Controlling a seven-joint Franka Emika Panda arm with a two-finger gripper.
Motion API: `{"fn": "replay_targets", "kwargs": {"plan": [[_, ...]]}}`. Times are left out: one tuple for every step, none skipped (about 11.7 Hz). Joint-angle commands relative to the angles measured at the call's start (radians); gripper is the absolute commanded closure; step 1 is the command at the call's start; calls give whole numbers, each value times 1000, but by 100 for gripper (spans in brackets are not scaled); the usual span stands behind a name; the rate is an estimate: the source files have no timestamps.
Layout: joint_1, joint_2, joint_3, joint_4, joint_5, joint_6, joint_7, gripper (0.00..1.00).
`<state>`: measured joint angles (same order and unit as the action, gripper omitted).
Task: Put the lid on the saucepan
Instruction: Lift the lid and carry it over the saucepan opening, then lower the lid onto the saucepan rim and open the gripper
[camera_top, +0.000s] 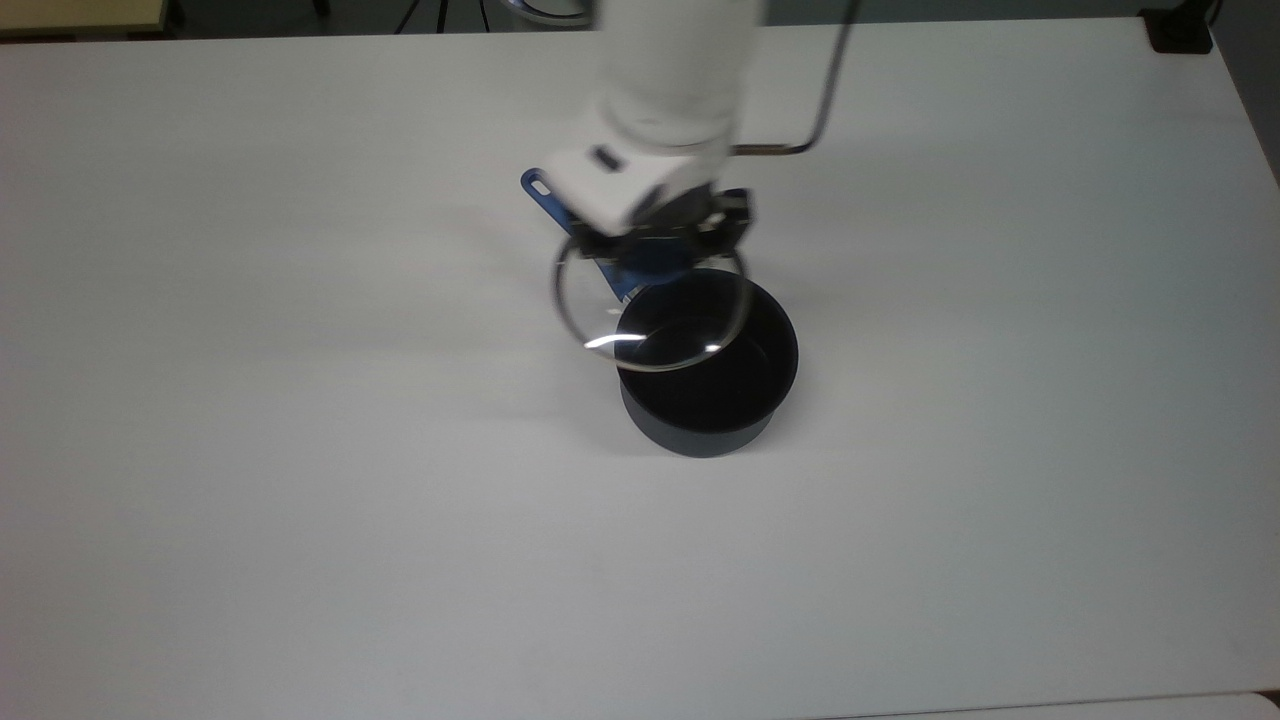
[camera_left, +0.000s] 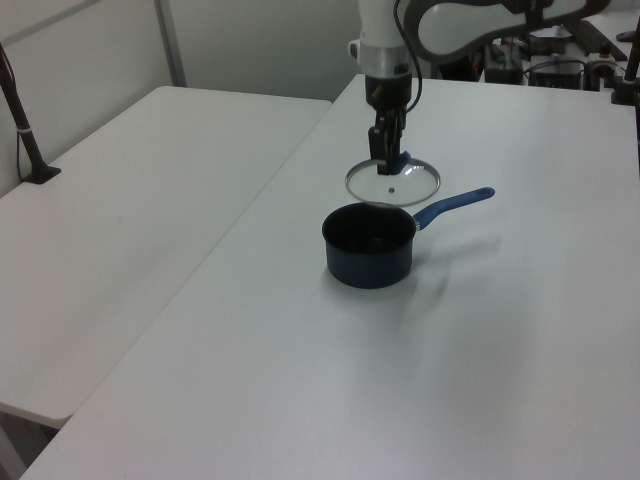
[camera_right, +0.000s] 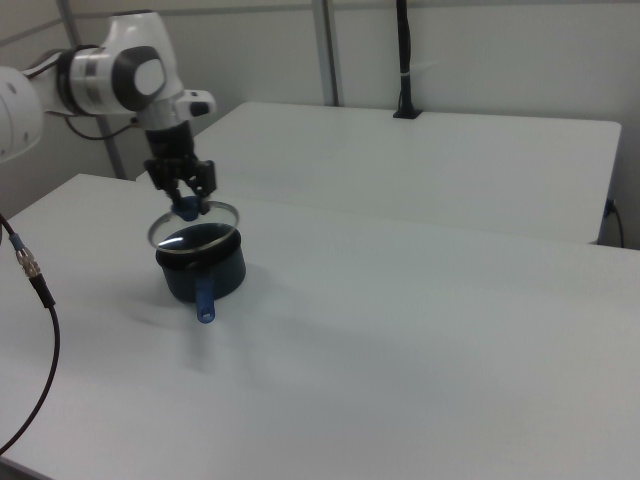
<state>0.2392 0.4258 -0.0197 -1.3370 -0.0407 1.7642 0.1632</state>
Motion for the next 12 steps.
{"fn": "replay_targets", "kwargs": {"plan": [[77,10,-13,5,1,-6,70,69],[87,19,-13,1,-1,38,97,69],[91,37,-13,-4,-2,73,119,69],[92,45,-13,-4,-2,81,121,69],[92,47,-14,-5,-2,83,121,69],[91,57,-14,-5,-4,89,122,69],[89,63,-17,-4,-4,103,122,69],[86,71,-20,-5,-4,113,124,69],[84,74,-23,-4,-4,119,124,69],[83,77,-23,-4,-5,120,124,69],[84,83,-23,-4,-5,130,125,69],[84,87,-25,-4,-7,136,142,69]]}}
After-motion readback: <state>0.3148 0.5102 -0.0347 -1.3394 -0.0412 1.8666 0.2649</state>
